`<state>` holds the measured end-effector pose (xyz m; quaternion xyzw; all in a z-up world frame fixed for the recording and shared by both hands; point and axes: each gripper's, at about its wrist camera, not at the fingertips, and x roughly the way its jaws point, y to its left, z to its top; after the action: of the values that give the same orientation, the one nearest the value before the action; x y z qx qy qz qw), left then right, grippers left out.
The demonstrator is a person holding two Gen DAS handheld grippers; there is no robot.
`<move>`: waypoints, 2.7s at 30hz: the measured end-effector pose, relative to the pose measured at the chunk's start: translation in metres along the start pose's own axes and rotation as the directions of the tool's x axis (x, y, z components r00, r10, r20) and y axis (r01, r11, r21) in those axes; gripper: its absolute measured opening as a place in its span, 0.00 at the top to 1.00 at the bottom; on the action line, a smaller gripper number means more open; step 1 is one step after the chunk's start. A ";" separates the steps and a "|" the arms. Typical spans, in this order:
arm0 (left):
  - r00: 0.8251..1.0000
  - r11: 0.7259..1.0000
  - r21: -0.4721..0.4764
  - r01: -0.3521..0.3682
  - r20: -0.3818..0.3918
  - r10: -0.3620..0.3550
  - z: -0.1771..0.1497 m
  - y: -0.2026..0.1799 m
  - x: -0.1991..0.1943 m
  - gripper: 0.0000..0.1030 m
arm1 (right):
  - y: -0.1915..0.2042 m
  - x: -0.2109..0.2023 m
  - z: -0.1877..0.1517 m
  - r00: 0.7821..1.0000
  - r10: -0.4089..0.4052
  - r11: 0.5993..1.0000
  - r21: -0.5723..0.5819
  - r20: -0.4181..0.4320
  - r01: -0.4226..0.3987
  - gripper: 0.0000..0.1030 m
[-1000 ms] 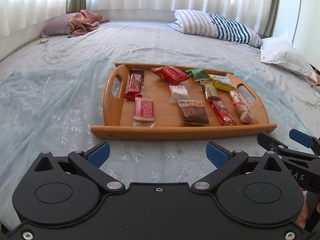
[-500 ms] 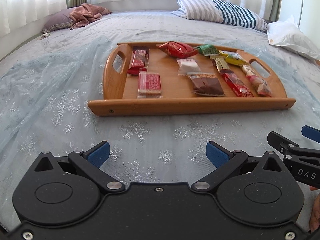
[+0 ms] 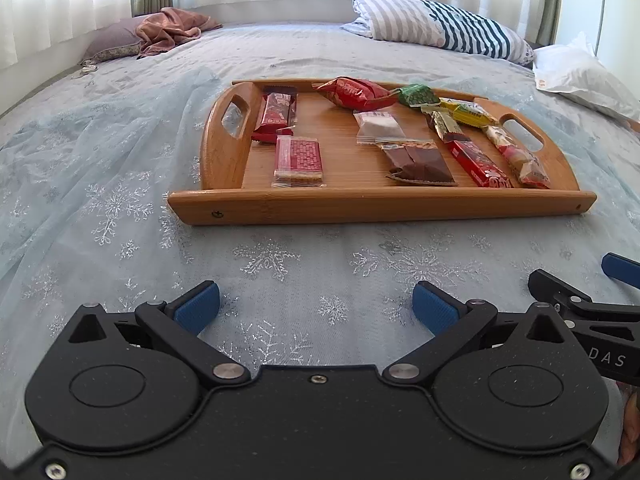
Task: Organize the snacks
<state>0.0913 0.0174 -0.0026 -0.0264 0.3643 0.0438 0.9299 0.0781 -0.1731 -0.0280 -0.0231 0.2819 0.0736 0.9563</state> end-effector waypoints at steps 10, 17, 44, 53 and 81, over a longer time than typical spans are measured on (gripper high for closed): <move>1.000 1.000 -0.002 0.005 0.008 -0.005 -0.001 0.001 0.002 0.00 | -0.001 0.002 0.001 1.000 0.012 1.000 0.001 -0.012 -0.012 0.00; 1.000 1.000 -0.006 0.014 0.005 -0.014 0.000 0.003 0.003 0.00 | -0.001 0.002 0.001 1.000 0.013 1.000 0.002 -0.012 -0.013 0.00; 1.000 1.000 -0.015 0.007 -0.012 -0.007 0.002 0.002 0.007 0.00 | 0.000 0.002 0.001 1.000 0.013 1.000 0.001 -0.013 -0.013 0.00; 1.000 1.000 -0.013 0.006 -0.009 -0.006 0.002 0.002 0.007 0.00 | 0.000 0.002 0.001 1.000 0.012 1.000 0.001 -0.012 -0.012 0.00; 1.000 1.000 -0.011 0.006 -0.005 -0.006 0.001 0.002 0.007 0.00 | 0.000 0.002 0.002 1.000 0.012 1.000 0.000 -0.013 -0.012 0.00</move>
<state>0.0967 0.0203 -0.0066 -0.0327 0.3665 0.0429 0.9288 0.0806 -0.1728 -0.0278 -0.0218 0.2883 0.0792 0.9540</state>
